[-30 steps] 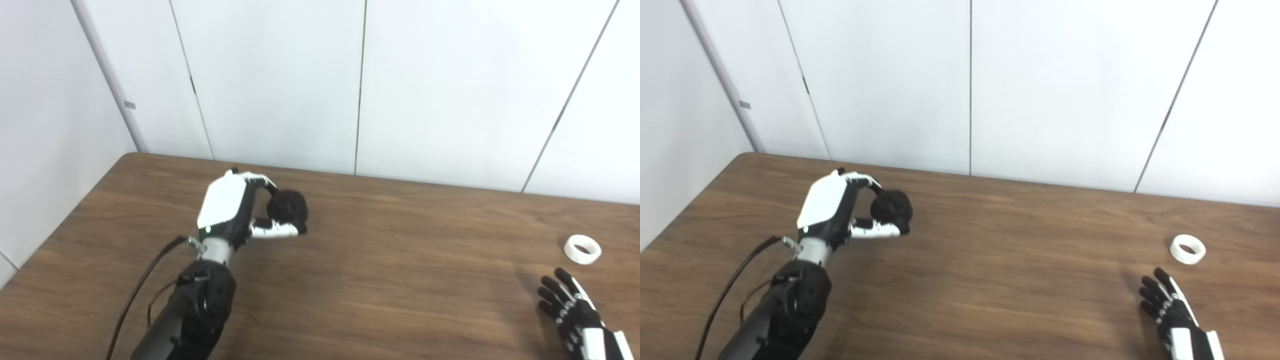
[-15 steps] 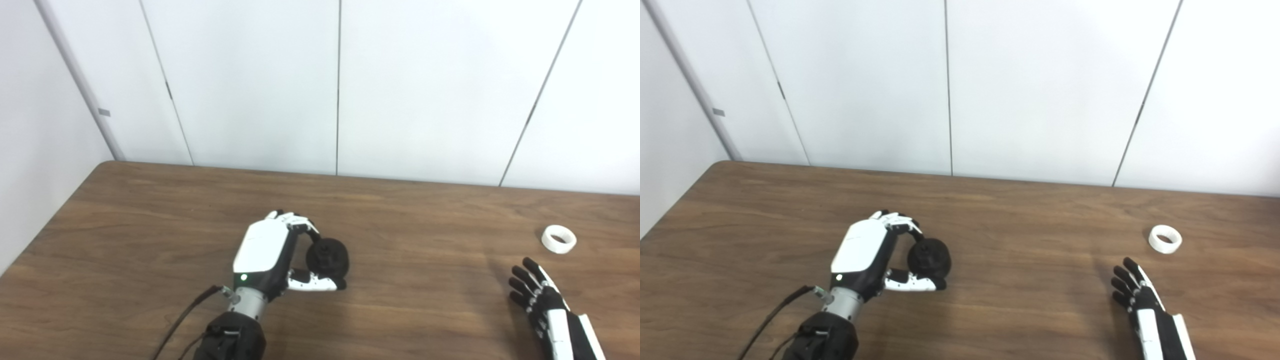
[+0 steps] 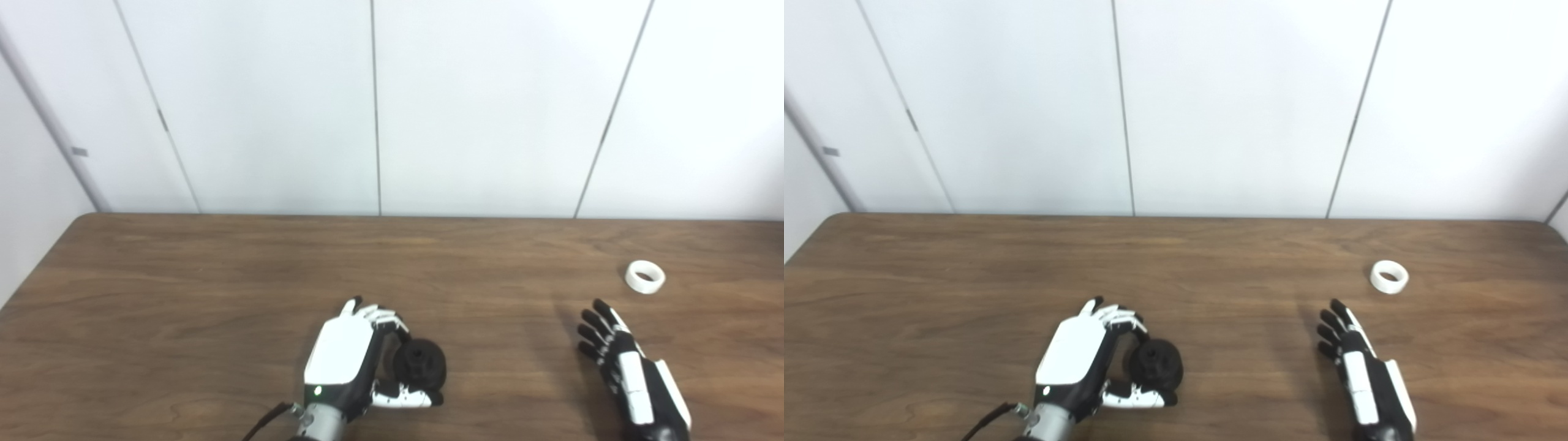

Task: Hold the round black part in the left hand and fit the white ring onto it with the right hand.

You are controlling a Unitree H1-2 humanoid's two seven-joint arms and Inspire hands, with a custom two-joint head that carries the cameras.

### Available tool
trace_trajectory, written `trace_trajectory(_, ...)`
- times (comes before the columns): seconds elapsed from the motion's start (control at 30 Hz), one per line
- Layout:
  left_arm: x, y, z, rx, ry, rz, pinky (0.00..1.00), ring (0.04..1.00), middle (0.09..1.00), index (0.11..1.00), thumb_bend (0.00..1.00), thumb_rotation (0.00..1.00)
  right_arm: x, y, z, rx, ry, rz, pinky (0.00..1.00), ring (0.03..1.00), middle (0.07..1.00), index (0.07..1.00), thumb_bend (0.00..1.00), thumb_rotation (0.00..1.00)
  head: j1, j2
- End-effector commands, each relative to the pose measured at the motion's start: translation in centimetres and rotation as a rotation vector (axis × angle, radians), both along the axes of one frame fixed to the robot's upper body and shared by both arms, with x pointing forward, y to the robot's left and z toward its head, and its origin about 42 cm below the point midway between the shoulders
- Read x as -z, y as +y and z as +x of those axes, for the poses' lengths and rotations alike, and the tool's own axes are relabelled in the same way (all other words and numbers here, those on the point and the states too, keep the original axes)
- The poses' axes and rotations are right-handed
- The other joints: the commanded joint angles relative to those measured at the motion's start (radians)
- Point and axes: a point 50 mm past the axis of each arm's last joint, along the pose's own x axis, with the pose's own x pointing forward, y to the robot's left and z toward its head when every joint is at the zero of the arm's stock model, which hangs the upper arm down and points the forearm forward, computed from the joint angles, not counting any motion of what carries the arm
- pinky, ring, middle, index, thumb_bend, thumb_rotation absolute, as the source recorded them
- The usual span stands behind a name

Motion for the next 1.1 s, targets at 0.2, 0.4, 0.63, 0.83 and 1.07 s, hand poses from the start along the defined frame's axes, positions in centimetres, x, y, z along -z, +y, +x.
trace_trajectory(0.2, 1.1, -1.7, -0.7, 0.058, 0.004, -0.012, 1.00, 0.876, 0.785, 0.484, 0.52, 0.05, -2.6, 1.2, 0.4, 0.006, -0.076, -0.011, 0.89, 0.914, 0.916, 0.955, 0.65, 1.00, -0.017, 0.014)
trace_trajectory(0.4, 2.7, -1.9, -1.4, 0.071, 0.038, 0.001, 0.99, 0.866, 0.778, 0.484, 0.52, 0.05, -3.0, 1.4, 0.4, 0.006, -0.085, -0.002, 0.90, 0.910, 0.916, 0.958, 0.64, 1.00, -0.031, 0.032)
trace_trajectory(0.63, 3.9, -1.3, -2.0, 0.078, 0.058, 0.021, 0.99, 0.860, 0.778, 0.484, 0.52, 0.05, -3.4, 1.5, 0.3, 0.001, -0.080, -0.008, 0.90, 0.909, 0.919, 0.956, 0.64, 1.00, -0.045, 0.054)
trace_trajectory(0.83, 4.3, -0.8, -2.1, 0.083, 0.081, 0.058, 0.99, 0.869, 0.787, 0.484, 0.52, 0.05, -3.8, 1.4, 0.4, 0.007, -0.077, -0.004, 0.92, 0.918, 0.919, 0.959, 0.63, 1.00, -0.062, 0.070)
trace_trajectory(1.07, 4.6, 0.0, -2.7, 0.090, 0.089, 0.087, 1.00, 0.875, 0.775, 0.484, 0.52, 0.05, -4.4, 1.2, 0.5, 0.019, -0.067, -0.007, 0.94, 0.925, 0.925, 0.960, 0.63, 1.00, -0.079, 0.087)
